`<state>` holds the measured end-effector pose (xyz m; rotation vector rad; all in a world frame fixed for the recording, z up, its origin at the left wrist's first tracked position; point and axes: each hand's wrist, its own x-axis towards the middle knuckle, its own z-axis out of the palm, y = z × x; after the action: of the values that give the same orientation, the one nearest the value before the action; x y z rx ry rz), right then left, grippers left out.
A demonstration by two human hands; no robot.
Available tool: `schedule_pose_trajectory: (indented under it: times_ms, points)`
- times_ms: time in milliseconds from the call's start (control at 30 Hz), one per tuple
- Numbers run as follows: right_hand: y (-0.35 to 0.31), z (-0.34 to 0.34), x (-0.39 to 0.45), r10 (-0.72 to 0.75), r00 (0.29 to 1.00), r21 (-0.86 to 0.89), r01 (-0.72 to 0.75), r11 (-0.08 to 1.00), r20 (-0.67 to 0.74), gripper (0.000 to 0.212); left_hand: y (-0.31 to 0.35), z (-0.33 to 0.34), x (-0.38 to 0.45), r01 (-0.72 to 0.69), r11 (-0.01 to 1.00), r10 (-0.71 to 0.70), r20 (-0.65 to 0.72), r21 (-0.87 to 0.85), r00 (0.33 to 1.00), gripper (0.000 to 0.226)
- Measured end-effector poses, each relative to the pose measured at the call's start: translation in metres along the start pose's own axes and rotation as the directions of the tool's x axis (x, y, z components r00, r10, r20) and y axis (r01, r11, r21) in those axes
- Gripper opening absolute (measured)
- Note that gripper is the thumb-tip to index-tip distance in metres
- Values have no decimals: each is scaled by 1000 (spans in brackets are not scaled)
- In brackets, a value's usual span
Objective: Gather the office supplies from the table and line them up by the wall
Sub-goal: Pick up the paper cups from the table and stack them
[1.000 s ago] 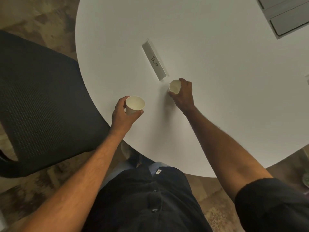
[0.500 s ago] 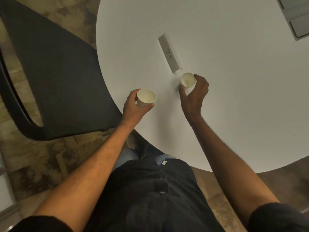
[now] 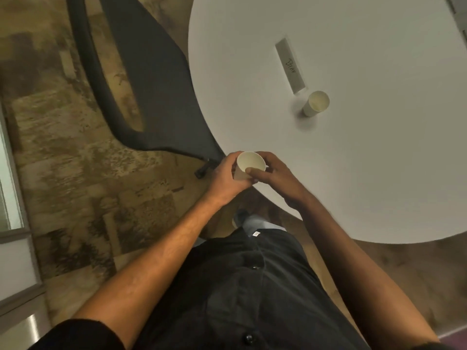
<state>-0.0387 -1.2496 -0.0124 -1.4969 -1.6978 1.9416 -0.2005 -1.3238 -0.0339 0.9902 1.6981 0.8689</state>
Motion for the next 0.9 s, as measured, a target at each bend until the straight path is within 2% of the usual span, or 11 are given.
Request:
schedule_pose_trajectory:
  times_ms: [133,200,333,533,667,900]
  points:
    - [7,48,-22,-6,992,-159,27,987,127,69,-41,-32,-53,-11,1000,10,47,5,999,78]
    - [7,85,-33,-6,988,-176,34,984,157,68,-65,-55,-81,-8,1000,8,46,3,999,76]
    - [-1,168,-43,-40,975,-137,71,988,220,62,-110,-115,-132,33,999,-33,-32,-23,999,72]
    - [-43,286,-29,-102,947,-205,170,964,306,68,-155,-215,-177,99,995,-101,-175,-19,979,72]
    - [-80,339,-9,-142,927,-259,240,935,348,72,-166,-270,-180,106,992,-122,-261,-74,958,71]
    - [-156,396,62,-238,937,-290,310,906,256,69,-157,-366,-123,41,987,-96,-360,-157,928,72]
